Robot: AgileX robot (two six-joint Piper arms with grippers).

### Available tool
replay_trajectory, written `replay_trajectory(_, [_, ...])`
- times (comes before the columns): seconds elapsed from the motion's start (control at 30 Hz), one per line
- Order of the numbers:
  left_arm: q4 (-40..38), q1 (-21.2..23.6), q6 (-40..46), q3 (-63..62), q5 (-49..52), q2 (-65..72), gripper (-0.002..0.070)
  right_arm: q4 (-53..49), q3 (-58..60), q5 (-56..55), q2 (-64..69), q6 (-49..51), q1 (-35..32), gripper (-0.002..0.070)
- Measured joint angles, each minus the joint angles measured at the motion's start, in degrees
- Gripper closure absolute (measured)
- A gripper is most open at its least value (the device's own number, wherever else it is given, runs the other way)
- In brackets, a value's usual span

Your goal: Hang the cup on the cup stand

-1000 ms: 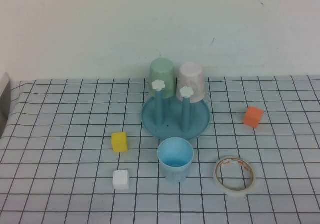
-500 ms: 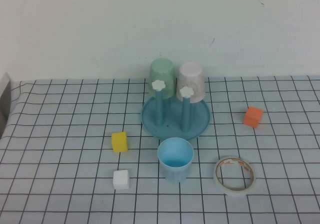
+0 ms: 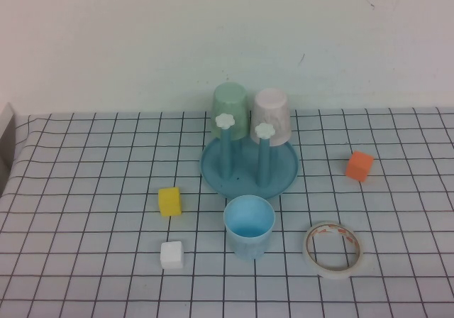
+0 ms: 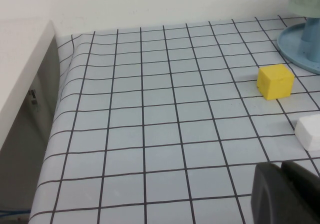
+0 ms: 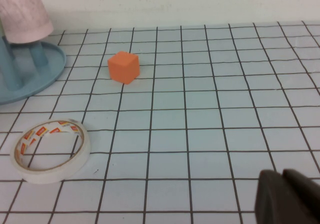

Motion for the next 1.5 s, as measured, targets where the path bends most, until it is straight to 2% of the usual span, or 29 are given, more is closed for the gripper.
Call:
replay_trajectory(0.2, [-0.1, 0.0, 0.0, 0.0, -0.3, 0.0, 0.0677, 0.0, 0.0, -0.3, 0.0, 0.0, 0.0, 0.0678])
replay_trajectory(0.33, [-4.2, 0.0, 0.0, 0.1, -3.6, 0.0, 0.0677, 0.0, 0.5, -4.1, 0.0, -0.4, 0.0, 0.0678])
replay_trajectory(0.43, [-6.5, 0.0, -0.2, 0.1, -9.7, 0.0, 0.0677, 0.0, 0.6, -11.5, 0.0, -0.7, 0.0, 0.0678])
replay_trajectory(0.67, [-8.0, 0.0, -2.8, 0.1, -27.6, 0.0, 0.0676, 0.0, 0.6, -36.4, 0.0, -0.8, 0.0, 0.0678])
replay_trajectory(0.8, [-8.5, 0.0, -3.2, 0.1, -35.2, 0.0, 0.0677, 0.0, 0.6, -46.5, 0.0, -0.8, 0.0, 0.0678])
replay_trajectory(0.9, [-8.6, 0.0, -3.2, 0.1, -39.8, 0.0, 0.0676, 0.0, 0.6, -51.9, 0.0, 3.2, 0.0, 0.0678])
replay_trajectory(1.2, [-6.3, 0.0, -4.7, 0.1, -44.6, 0.0, 0.0676, 0.0, 0.6, -52.0, 0.0, 4.9, 0.0, 0.0678])
replay_trajectory(1.33, [-2.5, 0.0, -2.5, -3.9, -37.2, 0.0, 0.0676, 0.0, -4.1, -44.7, 0.0, 3.5, 0.0, 0.0678])
replay_trajectory(1.5, [-0.9, 0.0, 6.5, -15.5, -27.7, 3.4, 0.0676, -2.0, -16.1, -32.7, 2.8, 1.2, 0.0, 0.0678])
